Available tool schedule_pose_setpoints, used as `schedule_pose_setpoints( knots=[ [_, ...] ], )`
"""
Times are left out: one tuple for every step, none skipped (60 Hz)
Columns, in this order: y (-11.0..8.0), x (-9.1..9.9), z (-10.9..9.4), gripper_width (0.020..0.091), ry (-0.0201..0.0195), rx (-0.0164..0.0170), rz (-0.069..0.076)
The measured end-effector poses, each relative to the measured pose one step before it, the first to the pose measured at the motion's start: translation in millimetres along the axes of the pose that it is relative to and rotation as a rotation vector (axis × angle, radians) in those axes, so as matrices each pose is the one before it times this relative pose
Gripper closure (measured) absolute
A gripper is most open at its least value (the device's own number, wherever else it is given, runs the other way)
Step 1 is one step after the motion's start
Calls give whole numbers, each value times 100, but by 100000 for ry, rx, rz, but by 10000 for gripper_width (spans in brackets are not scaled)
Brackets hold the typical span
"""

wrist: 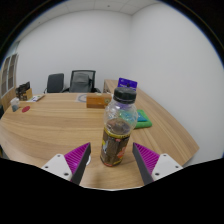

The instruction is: Pour water

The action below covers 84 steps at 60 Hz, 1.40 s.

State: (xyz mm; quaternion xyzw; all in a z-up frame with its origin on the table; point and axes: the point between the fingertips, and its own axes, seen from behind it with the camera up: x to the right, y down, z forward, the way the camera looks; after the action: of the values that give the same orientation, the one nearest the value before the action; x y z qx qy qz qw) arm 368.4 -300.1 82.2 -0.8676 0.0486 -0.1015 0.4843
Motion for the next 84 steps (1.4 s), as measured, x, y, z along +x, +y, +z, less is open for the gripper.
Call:
schedule_pose_setpoints(
  knots=[
    [-143, 54, 530, 249, -755, 488, 60],
    [-173, 88, 514, 250, -719, 512, -61],
    [-137, 52, 525, 249, -595, 573, -166],
    [-97, 103, 476, 252, -340, 493, -237],
    [-45, 56, 455, 256, -349, 378, -327],
    [-46, -51, 426, 265, -612, 320, -461],
    [23, 504, 1181, 283, -1277, 477, -285],
    [5, 22, 289, 312, -162, 306, -401],
    [-166, -337, -392, 350, 672, 281, -215],
    [-87, 118, 242, 391, 344, 526, -114],
    [-85, 29, 183, 430, 179, 565, 16],
    [-71, -12, 87, 468, -62, 538, 163],
    [-128, 56, 98, 511, 49, 628, 447],
    [-165, 122, 26, 536, 290, 864, 657],
    [-86, -12, 23, 537, -263, 587, 1068],
    [-1, -47, 16, 545, -309, 205, 1154],
    [71, 150, 581, 558, -765, 400, 1152],
    [10, -50, 6, 561, -407, 295, 1229],
    [-121, -127, -233, 569, 89, 404, 693],
    [-28, 51, 49, 588, 36, 560, 503],
    [11, -26, -70, 592, 238, 214, 486],
    [-44, 11, -21, 611, 196, 446, 442],
    [-22, -5, 31, 614, 204, 338, 312],
    [-39, -18, 21, 632, 176, 377, 353],
    [-32, 10, 42, 645, 182, 378, 87],
    [9, -8, 32, 648, 123, 197, 64],
    [-49, 8, 18, 670, 132, 380, -190],
    [63, 80, -25, 673, 207, 177, 52],
    [-61, 33, -13, 675, 209, 212, -103],
    [2, -10, -13, 708, 173, 73, -172],
    [-15, 53, -4, 708, 317, 100, -65],
    [-4, 36, 0, 708, 384, -58, 130],
    [3, 21, -12, 707, 274, -60, 181],
    [8, 8, 8, 708, 250, -95, 163],
    [2, 11, 6, 708, 191, -121, 96],
    [-3, 11, -8, 708, 238, -171, 45],
    [-9, 42, 12, 707, 518, -99, 232],
    [26, -19, 29, 707, 864, 177, 646],
    [-34, 36, 2, 707, 528, 46, 503],
    [-29, -15, -14, 707, 255, -30, 262],
    [21, 65, 3, 706, 463, -191, -181],
    [-5, 81, -25, 708, 639, 79, -217],
    [-36, 120, -17, 708, 973, 65, -331],
    [-46, 131, -12, 707, 1007, 104, -590],
    [-12, 82, -28, 708, 687, 189, -619],
    [-14, 100, 13, 708, 493, 387, -700],
    [-1265, -332, -116, 708, 898, 53, -1362],
    [-487, -117, 64, 709, 805, 352, -903],
    [-508, -427, 72, 708, 711, 53, -1110],
    [-455, -195, 33, 707, 763, 106, -1061],
    [-497, -205, 6, 708, 863, 216, -1102],
    [-558, -203, -67, 708, 901, 274, -1251],
    [-629, -242, -62, 709, 944, 398, -1414],
    [-669, -204, -27, 708, 956, 483, -1541],
    [-697, -237, -54, 708, 1084, 591, -1678],
    [-715, -211, -54, 708, 1242, 589, -1832],
    [-811, -238, -72, 708, 1247, 684, -1986],
    [-548, 332, 200, 707, 439, 983, -1701],
    [-1080, -694, -429, 707, 1739, 648, -2177],
    [-992, -313, -103, 707, 1278, 828, -2116],
    [-998, -330, -36, 707, 1289, 796, -2172],
    [-1027, -332, -103, 707, 1269, 799, -2181],
    [-1081, -435, -101, 707, 1218, 733, -2230],
    [-1150, -439, -118, 707, 1318, 584, -2394],
    [-1166, -354, -116, 706, 1551, 497, -2562],
    [-1173, -313, -114, 707, 1657, 457, -2598],
    [-1264, -307, -205, 707, 1564, 556, -2615],
    [-1362, -384, -235, 707, 1387, 678, -2597],
    [-965, 240, 524, 706, 433, 1276, -2381],
    [-1645, -590, -1103, 706, 2440, 468, -3135],
    [-1493, -366, -218, 706, 1631, 886, -3204],
    [-1457, -343, -234, 707, 1518, 932, -3352],
    [-1551, -367, -259, 708, 1353, 940, -3421],
    [-1604, -395, -168, 707, 1255, 1031, -3261],
    [-1611, -339, -222, 707, 1257, 1074, -3178],
    [-1641, -336, -223, 708, 1128, 958, -3109],
    [-1577, -369, -211, 705, 817, 911, -3103],
    [-1627, -438, -212, 705, 463, 989, -3071],
    [-903, -42, 959, 705, -740, 2081, -2306],
    [-1631, -487, -202, 705, 352, 848, -2574],
    [-1978, -589, -883, 705, 956, 336, -2848],
    [-1571, -543, -193, 705, 215, 755, -2498],
    [-1598, -570, -208, 705, 106, 872, -2577],
    [-1599, -574, -165, 705, 20, 1030, -2574]
  ],
)
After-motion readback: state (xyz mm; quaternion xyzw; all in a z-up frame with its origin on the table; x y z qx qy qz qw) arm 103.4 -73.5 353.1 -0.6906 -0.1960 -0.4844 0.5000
